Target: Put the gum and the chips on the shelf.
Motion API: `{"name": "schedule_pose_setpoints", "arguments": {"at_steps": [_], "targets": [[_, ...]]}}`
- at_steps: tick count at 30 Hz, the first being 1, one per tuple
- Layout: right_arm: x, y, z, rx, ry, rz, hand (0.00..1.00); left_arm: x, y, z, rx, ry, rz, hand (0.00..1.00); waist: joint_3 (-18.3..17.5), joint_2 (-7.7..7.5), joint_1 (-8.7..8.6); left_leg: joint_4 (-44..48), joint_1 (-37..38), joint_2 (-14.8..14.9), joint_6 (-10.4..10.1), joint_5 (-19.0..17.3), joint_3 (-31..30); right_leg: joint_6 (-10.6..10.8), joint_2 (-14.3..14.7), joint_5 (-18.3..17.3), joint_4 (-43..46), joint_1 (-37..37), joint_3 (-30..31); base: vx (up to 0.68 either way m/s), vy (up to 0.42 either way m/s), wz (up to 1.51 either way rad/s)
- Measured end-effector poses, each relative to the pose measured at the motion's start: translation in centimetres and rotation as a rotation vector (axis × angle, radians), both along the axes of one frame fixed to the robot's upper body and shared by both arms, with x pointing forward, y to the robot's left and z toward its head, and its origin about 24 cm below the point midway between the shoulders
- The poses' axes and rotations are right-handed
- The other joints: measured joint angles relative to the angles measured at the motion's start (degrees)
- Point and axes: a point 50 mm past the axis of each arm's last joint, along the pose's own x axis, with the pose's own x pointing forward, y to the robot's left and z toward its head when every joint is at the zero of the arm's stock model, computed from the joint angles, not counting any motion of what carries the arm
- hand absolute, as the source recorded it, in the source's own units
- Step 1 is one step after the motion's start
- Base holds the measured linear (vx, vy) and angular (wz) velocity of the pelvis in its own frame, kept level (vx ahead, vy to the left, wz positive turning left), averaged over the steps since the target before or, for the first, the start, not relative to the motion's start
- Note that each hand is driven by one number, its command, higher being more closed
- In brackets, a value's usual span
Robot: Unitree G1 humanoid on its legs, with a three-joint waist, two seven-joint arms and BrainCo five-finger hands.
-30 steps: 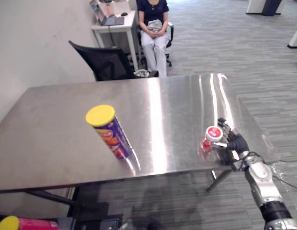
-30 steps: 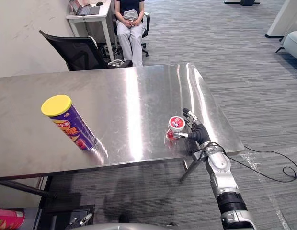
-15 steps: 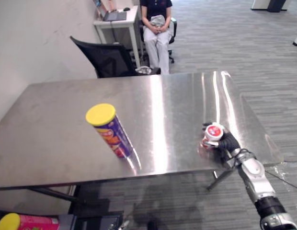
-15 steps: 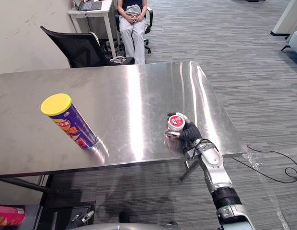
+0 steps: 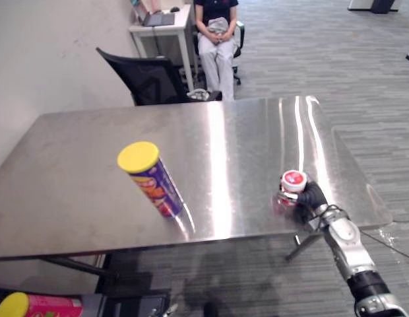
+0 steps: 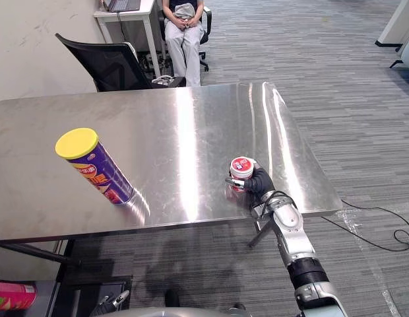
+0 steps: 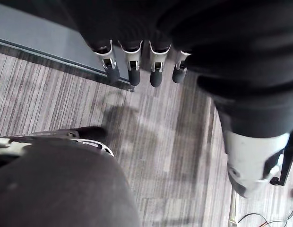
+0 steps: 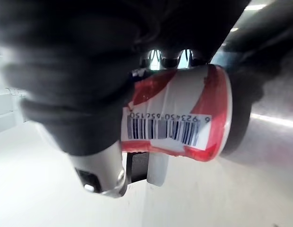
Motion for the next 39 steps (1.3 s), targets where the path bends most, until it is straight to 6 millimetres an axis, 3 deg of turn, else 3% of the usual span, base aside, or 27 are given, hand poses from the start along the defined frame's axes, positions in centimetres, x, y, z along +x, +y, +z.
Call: {"name": "schedule_pose_setpoints", "arguments": {"at_steps": [5, 10, 17, 25, 31, 39], "targets": [[0.0, 0.5, 2.2, 0.017, -0.099, -0.008, 1.0, 0.1, 0.0, 0.0, 0.001, -0.002, 0.001, 0.0, 0.0, -0.04, -0.02, 0.0, 0.0, 0.1, 0.0, 0.0, 0.1, 0.0, 0.1, 0.0, 0.0, 0.0, 0.1, 0.0, 0.0, 0.0], [-0.3, 0.3, 5.9, 0.044, -0.259, -0.033, 1.0, 0.0, 0.3, 0.1, 0.017, 0.0, 0.011, 0.0, 0.0, -0.09, -0.06, 0.1, 0.1, 0.2, 0.0, 0.0, 0.2, 0.0, 0.2, 0.0, 0.1, 0.0, 0.3, 0.0, 0.0, 0.0], [-0.9, -0.4, 8.6, 0.101, -0.359, -0.054, 1.0, -0.2, 0.5, 0.1, 0.021, 0.003, 0.023, 0.0, 0.0, -0.22, -0.12, 0.1, 0.3, 0.2, 0.0, 0.0, 0.2, 0.0, 0.2, 0.0, 0.2, 0.1, 0.3, 0.0, 0.0, 0.0], [-1.3, -2.3, 8.7, 0.15, -0.358, -0.145, 1.0, -0.5, 0.4, 0.0, 0.018, 0.009, 0.031, 0.0, 0.1, -0.65, -0.11, 0.1, 1.2, 0.0, 0.0, 0.0, -0.6, 0.0, 0.1, 0.0, 0.2, 1.4, -0.3, 0.0, 0.001, 0.04], [-2.8, -3.8, 6.5, 0.143, -0.279, -0.229, 1.0, -0.8, 0.2, -0.1, 0.02, 0.02, 0.042, 0.0, 0.2, -0.52, -0.12, 0.4, 1.2, -0.2, 0.1, 0.6, -3.4, -0.9, -0.1, -1.4, 2.1, 2.1, -2.5, 0.0, 0.002, 0.23], [-2.7, -4.1, 7.0, 0.178, -0.308, -0.24, 1.0, -0.4, 0.3, 0.0, 0.01, -0.004, 0.113, 0.0, 2.8, -0.39, 0.25, 2.1, -0.6, 0.5, -0.2, 2.4, -8.9, -2.3, 0.1, -4.5, 6.9, 2.0, -4.9, -0.04, -0.028, 0.37]]}}
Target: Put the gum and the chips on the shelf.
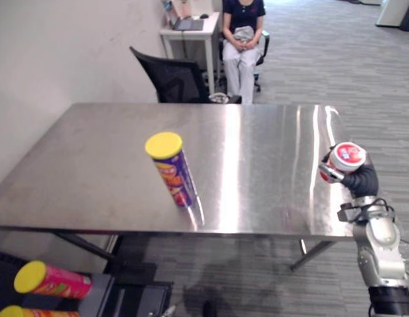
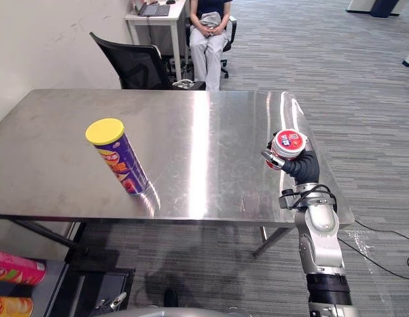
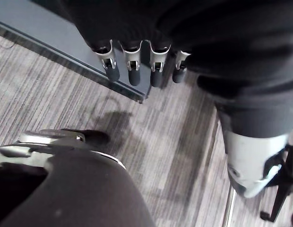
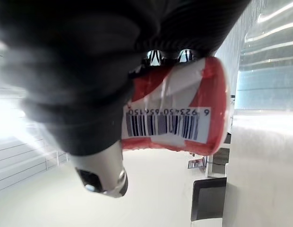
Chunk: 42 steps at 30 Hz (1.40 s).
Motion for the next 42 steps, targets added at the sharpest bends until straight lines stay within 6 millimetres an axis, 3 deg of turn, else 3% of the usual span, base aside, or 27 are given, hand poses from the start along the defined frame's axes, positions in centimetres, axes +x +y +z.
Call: {"name": "schedule_pose_setpoints", "arguments": {"at_steps": [3, 6, 8, 9, 10, 11, 13, 15, 16, 17, 18, 19, 20, 21, 22, 24, 29, 33, 37, 42], "targets": [[0.9, 1.2, 1.0, 0.051, -0.042, 0.056, 1.0, 0.6, 0.0, 0.1, -0.01, -0.031, 0.047, 0.0, 3.0, 0.39, 0.42, 7.6, -4.9, 1.5, -0.8, -1.9, -2.3, -0.2, 1.7, -0.1, 0.3, -0.2, -0.5, -0.14, -0.062, 0.38], [1.5, 3.6, 0.8, 0.072, -0.044, 0.143, 1.0, 0.7, -0.6, 0.0, -0.033, -0.038, 0.071, 0.0, 4.6, 1.67, 2.81, 11.8, -7.2, 3.8, -1.6, -2.9, -3.1, -1.9, 3.9, -1.3, 2.3, -0.5, -1.1, -0.18, -0.097, 0.14], [1.6, 4.7, 0.6, 0.058, -0.034, 0.192, 1.0, 0.6, -1.1, 0.0, -0.054, -0.049, 0.107, 0.0, 5.0, 2.66, 3.8, 12.3, -8.5, 5.2, -0.8, -4.4, -1.6, -1.9, 4.7, -3.2, 4.7, -1.2, -2.0, -0.19, -0.12, 0.4], [1.5, 4.9, 0.5, 0.057, -0.034, 0.198, 1.0, 0.4, -1.2, -0.1, -0.057, -0.05, 0.111, 0.0, 5.2, 3.17, 3.39, 12.0, -8.9, 6.5, 1.2, -5.7, 1.7, -2.3, 5.3, -3.9, 4.9, -1.2, -2.3, -0.16, -0.163, 1.06], [1.5, 4.6, 0.7, 0.056, -0.044, 0.183, 1.0, 0.4, -1.2, -0.1, -0.058, -0.054, 0.12, 0.0, 5.2, 2.39, 2.65, 12.7, -9.6, 8.3, 3.2, -6.9, 7.1, -3.2, 4.6, -4.0, 4.2, -1.4, -4.4, -0.15, -0.136, 1.22], [1.3, 4.1, 0.8, 0.056, -0.053, 0.163, 1.0, 0.5, -1.2, 0.0, -0.058, -0.058, 0.123, 0.0, 5.1, 2.2, 2.52, 14.5, -10.7, 9.6, 3.9, -6.8, 9.7, -3.9, 4.2, -3.7, 4.5, -1.8, -6.3, -0.13, -0.022, 1.26], [1.0, 2.5, 1.2, 0.065, -0.084, 0.092, 1.0, 0.6, -1.0, 0.0, -0.057, -0.067, 0.144, 0.0, 4.9, 2.45, 2.82, 28.1, -13.8, 13.7, 6.1, -6.3, 18.0, -5.0, 1.7, -4.6, 8.5, -3.3, -12.6, -0.1, -0.008, 1.11], [0.7, 1.8, 1.5, 0.056, -0.096, 0.069, 1.0, 0.3, -1.1, 0.0, -0.059, -0.06, 0.154, 0.0, 4.8, 2.28, 2.87, 36.7, -13.2, 16.4, 7.3, -10.3, 22.3, -4.9, -0.3, -5.3, 10.8, -3.6, -15.6, -0.01, 0.006, 0.84], [0.4, 1.5, 2.1, 0.046, -0.119, 0.062, 1.0, -0.1, -1.4, -0.1, -0.065, -0.055, 0.159, 0.0, 4.0, 3.5, 2.94, 40.9, -13.2, 19.2, 7.6, -10.9, 25.0, -4.9, -1.9, -6.4, 14.0, -4.8, -18.0, -0.04, 0.026, 1.12], [0.3, 1.3, 2.5, 0.03, -0.135, 0.06, 1.0, -0.2, -1.5, -0.1, -0.066, -0.056, 0.158, 0.0, 3.7, 2.79, 2.67, 40.8, -14.8, 17.8, 8.8, -8.3, 28.0, -3.4, -3.3, -7.8, 16.8, -6.2, -18.7, -0.06, 0.016, 1.23], [0.2, 1.1, 2.5, 0.019, -0.13, 0.057, 1.0, -0.4, -1.3, -0.1, -0.059, -0.059, 0.158, 0.0, 2.9, 1.74, 2.63, 36.5, -14.8, 15.3, 8.5, -6.2, 27.9, -3.3, -3.9, -8.2, 15.8, -6.8, -18.8, -0.1, -0.032, 1.57], [0.0, 0.6, 2.5, 0.014, -0.129, 0.042, 1.0, -0.4, -0.8, 0.1, -0.042, -0.068, 0.159, 0.0, 1.8, 0.59, 2.24, 25.3, -13.2, 9.7, 7.0, -2.1, 25.8, -4.3, -4.0, -6.7, 11.2, -6.7, -19.2, -0.11, -0.012, 1.43], [-0.1, 0.4, 2.4, 0.018, -0.128, 0.031, 1.0, -0.5, -0.6, 0.1, -0.037, -0.066, 0.167, 0.0, 1.4, 0.2, 1.75, 20.9, -11.5, 7.8, 7.0, -1.6, 25.5, -4.2, -4.1, -4.9, 8.8, -5.8, -21.5, -0.13, -0.021, 1.33], [0.0, 0.3, 2.4, 0.028, -0.128, 0.021, 1.0, -0.7, -0.4, 0.0, -0.031, -0.061, 0.182, 0.0, 1.5, -0.01, 2.21, 23.9, -9.8, 8.6, 7.4, -4.4, 28.1, -3.6, -4.2, -3.8, 7.7, -4.8, -23.7, -0.09, -0.038, 0.9], [-0.1, 0.3, 2.0, 0.032, -0.115, 0.023, 1.0, -1.6, -0.5, -0.1, -0.035, -0.034, 0.186, 0.0, 1.5, 0.01, 2.74, 26.6, -6.4, 11.3, 5.6, -7.1, 31.5, -3.8, -4.6, -3.7, 8.4, -3.9, -25.3, -0.09, -0.028, 0.87], [-0.5, -0.1, 1.7, 0.022, -0.105, 0.008, 1.0, -2.5, -1.2, -0.4, -0.058, -0.002, 0.185, 0.0, 0.5, 0.69, 2.19, 22.8, -2.9, 11.9, 4.0, -7.7, 32.6, -3.8, -5.6, -3.7, 9.4, -3.9, -28.5, -0.08, 0.062, 0.87], [-1.4, -1.5, 0.9, 0.043, -0.074, -0.101, 1.0, -1.9, -1.7, -0.4, -0.072, -0.023, 0.117, 0.0, -1.5, 3.53, -0.84, 8.6, -3.0, 5.5, 1.7, -7.7, 32.3, -3.4, -12.2, -4.1, 17.5, -7.0, -37.0, -0.11, 0.221, 0.9], [-1.5, -1.5, 0.0, 0.044, -0.044, -0.136, 1.0, -1.9, -1.1, -0.3, -0.046, -0.026, 0.092, 0.0, -1.4, 1.79, 0.01, -0.8, -1.1, -0.5, 2.5, -4.3, 29.8, -3.7, -16.6, -2.9, 20.6, -7.8, -38.6, -0.11, 0.204, 0.42], [-1.4, -0.8, -0.7, 0.071, -0.023, -0.126, 1.0, -2.5, -1.0, -0.3, -0.047, -0.017, 0.131, 0.0, -1.6, 1.73, 0.64, -1.9, -1.2, -1.9, 2.4, -4.2, 28.3, -5.2, -16.0, 0.2, 18.2, -7.0, -38.7, -0.08, 0.183, 0.17], [-1.3, -0.5, -0.8, 0.03, -0.019, -0.121, 1.0, -2.7, -0.8, -0.3, -0.043, -0.017, 0.15, 0.0, -1.3, 2.21, 1.56, -2.0, -1.5, -1.7, 3.0, -4.7, 27.9, -5.1, -13.9, 0.3, 15.6, -7.3, -35.6, -0.01, 0.079, 0.14]]}}
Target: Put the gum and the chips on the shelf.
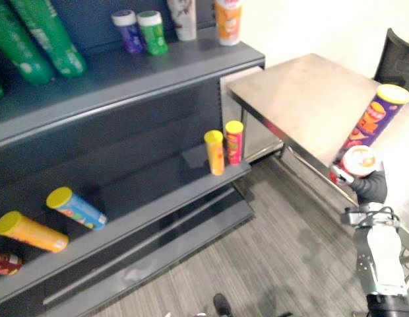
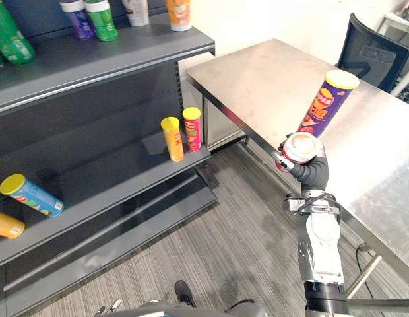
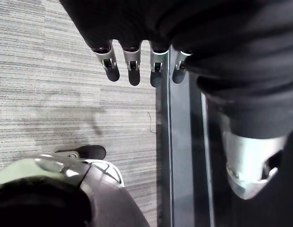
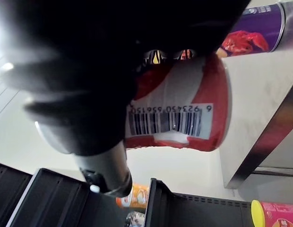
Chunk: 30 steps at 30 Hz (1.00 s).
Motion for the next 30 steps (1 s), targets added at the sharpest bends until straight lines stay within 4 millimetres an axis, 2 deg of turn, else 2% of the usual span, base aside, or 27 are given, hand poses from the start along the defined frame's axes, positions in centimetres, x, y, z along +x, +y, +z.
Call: {"name": "schedule_pose_setpoints", "arguments": {"at_steps": [1, 2, 3, 4, 5, 9, 12, 14, 17, 19, 20, 21, 22, 23, 24, 25, 26, 28, 30], "targets": [[0.1, 0.3, 0.0, -0.003, -0.002, 0.014, 1.0, 0.0, 0.0, 0.0, -0.001, -0.002, 0.009, 0.0, 0.1, 0.34, -0.02, -0.1, -0.7, 0.2, -0.9, -1.3, 0.1, 0.0, 1.1, 0.0, -1.4, 0.0, 0.1, 0.01, 0.087, 0.24], [0.2, 0.7, -0.2, 0.002, 0.006, 0.031, 1.0, 0.3, 0.3, 0.1, 0.005, -0.012, 0.024, 0.0, -0.2, -1.82, -0.35, 2.7, -0.6, -0.5, -2.3, -3.9, 3.2, 0.8, -0.5, 0.3, -3.6, -1.4, 0.8, 0.02, 0.071, 0.18], [0.3, 0.9, -0.2, 0.0, 0.006, 0.039, 1.0, 0.3, 0.5, 0.1, 0.009, -0.016, 0.035, 0.0, 0.0, -2.33, -0.07, 8.5, -1.8, 0.9, 1.0, -3.4, 3.4, 0.8, -1.3, 0.2, -2.2, -2.0, 1.4, 0.11, 0.012, -0.04], [0.3, 1.0, 0.1, -0.008, -0.007, 0.049, 1.0, -0.1, 0.4, 0.0, 0.005, -0.006, 0.043, 0.0, 0.4, -1.49, 0.81, 8.6, -0.7, 2.1, 1.2, -5.9, 1.8, 1.2, -1.3, 0.7, 0.0, -2.0, 1.9, 0.06, -0.003, -0.11], [0.3, 1.2, -0.2, -0.002, 0.004, 0.056, 1.0, -0.1, 0.4, 0.0, 0.007, -0.007, 0.046, 0.0, 0.6, -1.69, 0.95, 7.2, 0.2, 1.7, -0.2, -5.3, 1.5, 1.1, -1.3, 1.6, -0.3, -2.0, 2.9, 0.04, 0.004, -0.06], [0.5, 1.6, 0.0, -0.025, -0.002, 0.089, 1.0, 0.0, 0.4, 0.1, 0.007, -0.011, 0.047, 0.0, 0.5, -1.77, 1.35, 4.4, 0.3, 1.7, -0.9, -4.4, 1.5, 0.4, 0.8, 2.8, -2.9, -2.4, 2.9, 0.01, -0.001, 0.06], [0.8, 2.6, 0.0, -0.045, -0.003, 0.156, 1.0, -0.3, 0.5, 0.1, 0.008, -0.018, 0.072, 0.0, 0.6, -1.69, 1.56, 2.8, 0.3, 1.7, -1.7, -2.8, 1.2, 0.4, 1.2, 2.8, -2.8, -2.7, 2.7, 0.07, -0.019, 0.02], [0.9, 3.2, 0.0, -0.062, -0.002, 0.202, 1.0, -0.5, 0.4, 0.2, 0.011, -0.03, 0.089, 0.0, 0.5, -1.66, 1.65, 2.6, 0.3, 1.8, -1.5, -2.1, 0.2, 0.5, 1.0, 2.8, -2.0, -2.6, 2.5, 0.09, -0.022, 0.1], [1.3, 4.2, 0.2, -0.081, -0.009, 0.265, 1.0, 0.1, 0.1, 0.3, 0.006, -0.058, 0.088, 0.0, 0.8, -1.72, 2.14, 4.2, 0.3, 1.5, -1.1, -2.1, -1.4, 0.5, -0.7, 2.8, 0.7, -1.9, 2.3, 0.11, -0.004, 0.32], [1.5, 5.1, 0.2, -0.094, -0.007, 0.324, 1.0, 0.7, 0.2, 0.5, 0.007, -0.087, 0.082, 0.0, 1.5, -1.9, 2.64, 7.0, 0.3, 1.4, 0.5, -3.2, -3.6, 0.6, -2.2, 2.8, 3.5, 0.2, 2.4, 0.1, -0.005, 0.63], [1.5, 5.5, 0.2, -0.097, -0.004, 0.341, 1.0, 0.9, 0.2, 0.5, 0.008, -0.096, 0.08, 0.0, 1.5, -1.98, 2.98, 7.9, 0.3, 1.2, 0.6, -3.7, -4.7, 0.6, -2.8, 2.9, 4.3, 0.4, 3.0, 0.1, 0.008, 0.69], [1.5, 6.0, -0.1, -0.1, 0.005, 0.373, 1.0, 1.0, 0.2, 0.6, 0.01, -0.106, 0.077, 0.0, 1.9, -2.28, 3.55, 9.4, 0.1, 0.8, 1.0, -4.8, -6.7, 0.2, -3.7, 3.1, 6.3, 0.6, 6.3, 0.09, 0.039, 0.9], [1.4, 6.3, -0.2, -0.103, 0.011, 0.391, 1.0, 1.2, 0.1, 0.7, 0.01, -0.11, 0.066, 0.0, 3.0, -2.09, 3.55, 11.4, 0.2, 0.5, 1.9, -6.3, -9.8, -3.5, -4.2, 4.1, 10.2, -0.3, 14.5, 0.13, 0.067, 1.24], [1.3, 6.3, -0.4, -0.104, 0.018, 0.398, 1.0, 1.4, 0.1, 0.7, 0.014, -0.116, 0.053, 0.0, 3.6, -1.43, 3.18, 13.4, -0.3, 0.7, 2.6, -7.3, -12.9, -5.2, -2.7, 3.1, 13.2, -2.9, 23.3, 0.1, 0.063, 1.3], [1.2, 6.4, -0.6, -0.098, 0.026, 0.401, 1.0, 1.6, 0.2, 0.8, 0.02, -0.116, 0.04, 0.0, 3.9, -0.73, 2.66, 14.6, -1.2, 1.1, 2.8, -7.8, -15.2, -3.0, -0.1, 1.1, 12.8, -4.1, 29.5, 0.09, 0.02, 1.59], [1.0, 6.7, -0.9, -0.093, 0.035, 0.411, 1.0, 1.9, 0.4, 0.9, 0.033, -0.121, 0.019, 0.0, 4.0, -1.21, 1.91, 15.8, -2.4, 1.2, 2.9, -8.0, -19.5, 0.0, 5.7, -1.9, 10.1, -5.4, 39.8, 0.1, -0.016, 1.88], [0.9, 7.3, -1.2, -0.088, 0.043, 0.436, 1.0, 1.8, 1.3, 1.0, 0.062, -0.108, 0.012, 0.0, 4.5, -2.19, 1.72, 16.2, -3.1, 0.1, 2.7, -7.8, -21.8, 1.5, 8.8, -2.5, 7.2, -7.0, 46.0, 0.11, -0.031, 1.78], [0.7, 8.0, -1.2, -0.083, 0.042, 0.461, 1.0, 1.8, 1.7, 1.1, 0.076, -0.101, 0.011, 0.0, 4.9, -3.44, 1.98, 16.9, -3.1, -1.1, 2.1, -7.6, -23.1, 2.2, 9.7, -2.0, 5.7, -8.2, 49.2, 0.11, -0.034, 1.09], [0.4, 8.6, -1.2, -0.073, 0.031, 0.496, 1.0, 1.9, 1.9, 1.2, 0.083, -0.098, 0.002, 0.0, 5.2, -3.17, 2.28, 19.7, -3.8, -1.9, 1.6, -8.9, -26.2, 3.2, 11.5, -1.4, 3.5, -9.0, 52.1, 0.12, -0.053, 0.88]]}}
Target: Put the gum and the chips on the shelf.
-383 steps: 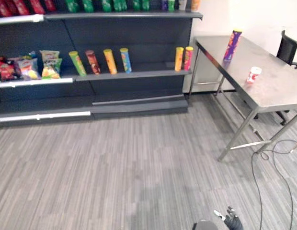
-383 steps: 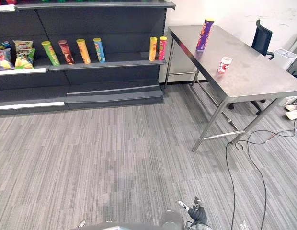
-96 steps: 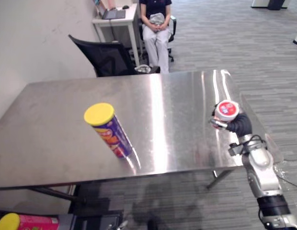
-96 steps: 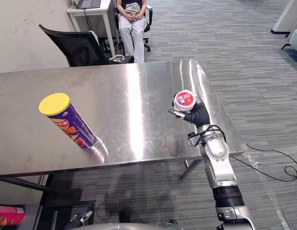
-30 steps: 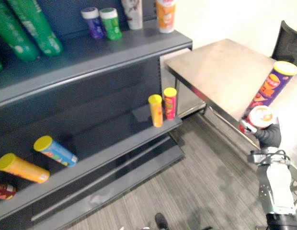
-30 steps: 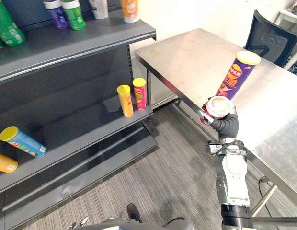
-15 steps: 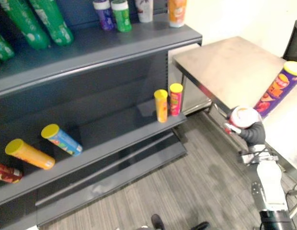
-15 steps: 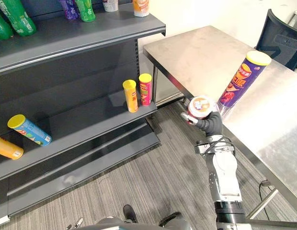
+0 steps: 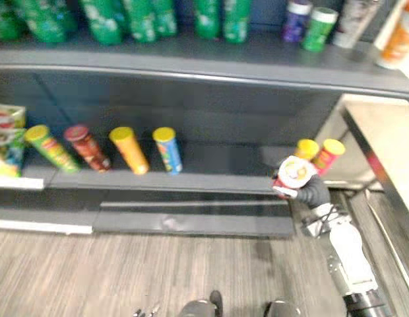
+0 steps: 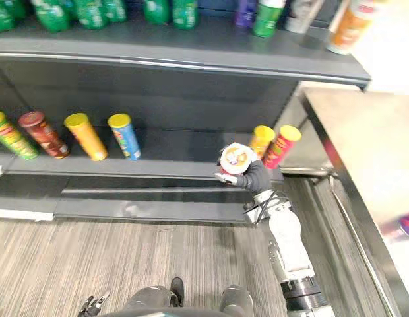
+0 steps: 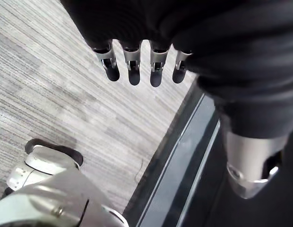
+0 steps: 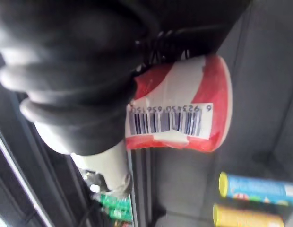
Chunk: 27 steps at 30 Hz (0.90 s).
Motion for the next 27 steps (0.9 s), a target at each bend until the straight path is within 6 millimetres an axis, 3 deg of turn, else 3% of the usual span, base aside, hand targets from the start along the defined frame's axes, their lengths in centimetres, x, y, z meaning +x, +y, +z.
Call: {"name": "schedule_pose_setpoints", "arguments": {"at_steps": [2, 4, 5, 6, 10, 14, 27], "targets": [[-0.1, 0.3, 0.1, 0.028, -0.005, 0.017, 1.0, -0.1, 0.3, 0.0, 0.007, 0.009, -0.003, 0.0, 0.1, 0.34, 0.09, 0.5, 0.0, -0.2, -0.6, -0.6, -1.9, 0.7, 1.0, 0.5, -3.0, 0.3, -0.1, 0.08, -0.088, 0.49], [-0.1, 0.2, 0.4, 0.062, -0.022, 0.019, 1.0, -0.2, 0.6, 0.1, 0.012, 0.009, 0.017, 0.0, -0.3, -0.36, 0.62, 0.7, -0.3, -0.2, -1.6, -1.3, -2.6, 0.6, 2.3, 2.5, -8.2, 0.7, -0.5, 0.12, -0.157, 0.19], [-0.1, 0.1, 0.5, 0.069, -0.026, 0.019, 1.0, -0.1, 0.5, 0.0, 0.008, 0.009, 0.02, 0.0, -0.3, -0.33, 0.5, 1.1, -0.7, 0.0, -2.0, -1.5, -3.1, 1.7, 2.6, 3.5, -9.3, 1.3, -0.6, 0.1, -0.169, 0.13], [0.0, 0.0, 0.6, 0.089, -0.029, 0.021, 1.0, 0.1, 0.1, -0.1, -0.005, 0.005, 0.019, 0.0, -0.1, 0.34, 0.1, 1.7, -1.2, 1.2, -2.7, -1.9, -3.6, 1.9, 3.9, 4.1, -11.3, 2.3, -1.6, 0.11, -0.169, 0.09], [0.3, 0.1, 0.9, 0.099, -0.039, 0.028, 1.0, 0.1, -0.7, -0.4, -0.029, 0.01, 0.024, 0.0, -0.2, 1.31, -0.77, -0.6, -1.2, 4.0, -4.6, -1.2, -3.4, 0.7, 6.7, 4.9, -14.0, 2.3, -2.2, 0.12, -0.164, -0.07], [0.4, -0.2, 0.3, 0.108, -0.026, -0.004, 1.0, 0.3, -1.0, -0.4, -0.043, 0.003, 0.028, 0.0, -0.2, 1.32, -1.37, -4.0, 1.6, 4.7, -6.4, 0.1, -2.2, 0.7, 7.0, 4.9, -14.4, 3.2, -2.4, 0.11, -0.082, -0.05], [0.5, 0.2, -2.4, 0.081, 0.094, -0.067, 1.0, 0.4, -0.8, -0.4, -0.021, 0.006, 0.03, 0.0, -1.2, 0.37, -2.62, -9.6, 4.2, 4.8, -6.3, 2.3, 1.1, 1.1, 6.8, 5.9, -16.9, 4.6, -2.2, -0.01, 0.001, -0.01]]}}
